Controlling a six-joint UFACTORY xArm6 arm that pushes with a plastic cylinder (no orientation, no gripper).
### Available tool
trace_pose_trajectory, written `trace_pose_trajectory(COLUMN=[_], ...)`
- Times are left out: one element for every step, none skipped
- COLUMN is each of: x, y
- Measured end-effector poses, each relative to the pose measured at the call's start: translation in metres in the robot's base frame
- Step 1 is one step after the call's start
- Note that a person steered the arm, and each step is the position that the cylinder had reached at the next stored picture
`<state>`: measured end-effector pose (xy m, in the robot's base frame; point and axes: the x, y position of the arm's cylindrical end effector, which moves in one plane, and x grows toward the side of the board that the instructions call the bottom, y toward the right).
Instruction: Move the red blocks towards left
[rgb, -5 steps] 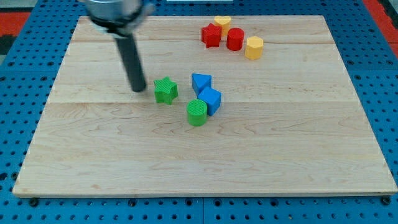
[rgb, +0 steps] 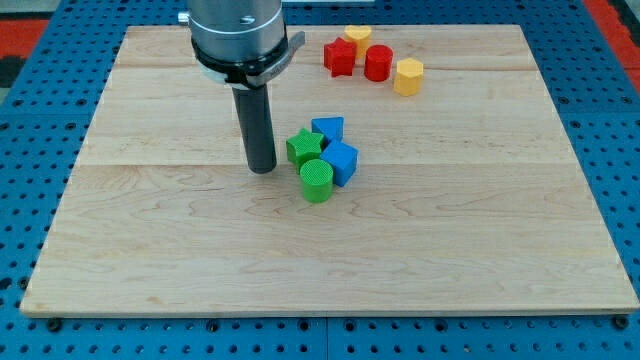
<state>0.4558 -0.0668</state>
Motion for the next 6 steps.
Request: trace_pose_trajectory(x=[0.058,0.071,0.057,-0.035,-0.146,-0.180], y=[0.000,0.070,0.183,0.285,0.295,0.242])
